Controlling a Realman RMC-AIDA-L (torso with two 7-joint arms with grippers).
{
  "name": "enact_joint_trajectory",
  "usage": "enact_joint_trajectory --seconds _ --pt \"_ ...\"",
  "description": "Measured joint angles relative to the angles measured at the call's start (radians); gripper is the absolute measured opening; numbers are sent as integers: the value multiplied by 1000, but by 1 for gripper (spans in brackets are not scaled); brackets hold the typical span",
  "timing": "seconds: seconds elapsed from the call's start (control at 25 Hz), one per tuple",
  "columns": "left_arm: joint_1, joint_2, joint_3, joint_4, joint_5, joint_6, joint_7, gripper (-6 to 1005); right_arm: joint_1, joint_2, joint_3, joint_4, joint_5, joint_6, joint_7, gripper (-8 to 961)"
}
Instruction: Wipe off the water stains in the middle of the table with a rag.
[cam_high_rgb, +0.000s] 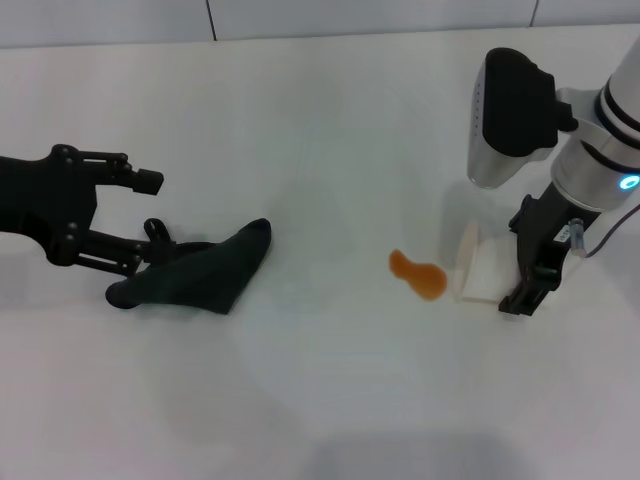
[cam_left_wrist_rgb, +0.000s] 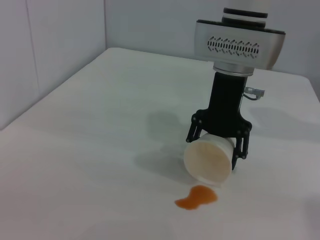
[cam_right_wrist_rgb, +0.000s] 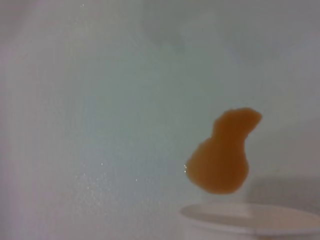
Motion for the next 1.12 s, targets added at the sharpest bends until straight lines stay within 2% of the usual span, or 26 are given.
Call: enact_joint_trajectory --seconds 0.2,0.4,0.68,0.84,0.96,1.12 --pt "5 0 0 2 0 0 0 870 -10 -1 5 -9 1 1 -5 762" --pt "5 1 -1 2 0 0 2 870 -39 -6 68 -42 31 -8 -34 717" --pt "5 1 -5 2 -2 1 2 870 -158 -11 233 -151 123 -53 -125 653" --pt "5 3 -6 2 -10 -1 2 870 -234 -12 380 -160 251 -86 -235 622" --pt "0 3 -6 2 -12 0 2 870 -309 -12 486 -131 410 -87 -360 601" --pt "-5 6 -6 2 -12 1 1 870 -388 -13 590 6 635 -79 -575 584"
